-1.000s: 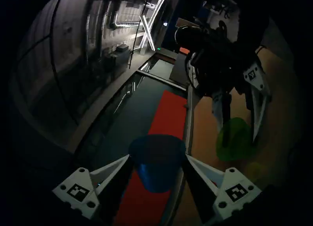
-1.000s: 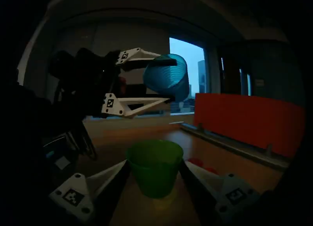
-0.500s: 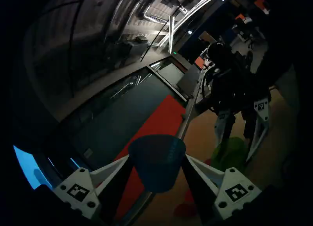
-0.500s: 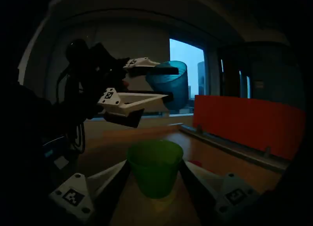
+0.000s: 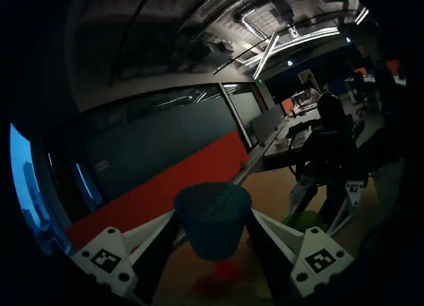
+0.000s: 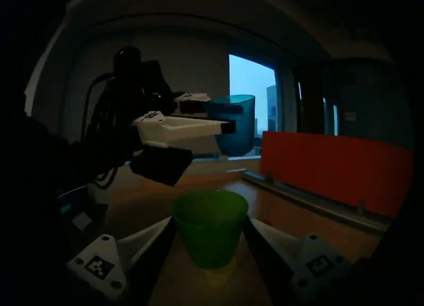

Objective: Pour water

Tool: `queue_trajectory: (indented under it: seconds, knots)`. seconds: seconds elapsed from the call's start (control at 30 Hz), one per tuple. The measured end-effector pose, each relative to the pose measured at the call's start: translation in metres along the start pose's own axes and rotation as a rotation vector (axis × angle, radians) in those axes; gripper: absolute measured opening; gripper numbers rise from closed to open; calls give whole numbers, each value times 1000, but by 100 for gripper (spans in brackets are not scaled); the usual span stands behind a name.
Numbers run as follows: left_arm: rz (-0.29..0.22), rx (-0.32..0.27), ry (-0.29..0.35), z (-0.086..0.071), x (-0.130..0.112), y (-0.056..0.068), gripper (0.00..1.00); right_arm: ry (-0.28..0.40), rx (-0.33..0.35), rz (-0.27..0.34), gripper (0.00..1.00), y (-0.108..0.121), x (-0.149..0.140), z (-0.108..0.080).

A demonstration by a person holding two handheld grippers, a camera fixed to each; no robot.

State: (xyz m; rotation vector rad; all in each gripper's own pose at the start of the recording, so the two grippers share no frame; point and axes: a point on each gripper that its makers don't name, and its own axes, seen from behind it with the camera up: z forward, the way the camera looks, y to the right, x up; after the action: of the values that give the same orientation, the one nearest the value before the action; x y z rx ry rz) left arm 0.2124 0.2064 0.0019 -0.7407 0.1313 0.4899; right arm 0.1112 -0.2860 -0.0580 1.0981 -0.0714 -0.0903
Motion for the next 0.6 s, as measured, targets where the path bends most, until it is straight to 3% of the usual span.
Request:
queue_trajectory:
  seconds: [0.37, 0.6]
  knots:
    - [-145, 0, -1, -1, -6, -3, 84, 11, -12, -1, 98, 1, 4, -1]
    - [-296, -6, -20, 4, -12, -4, 83, 15, -19, -2, 98, 3, 7, -2]
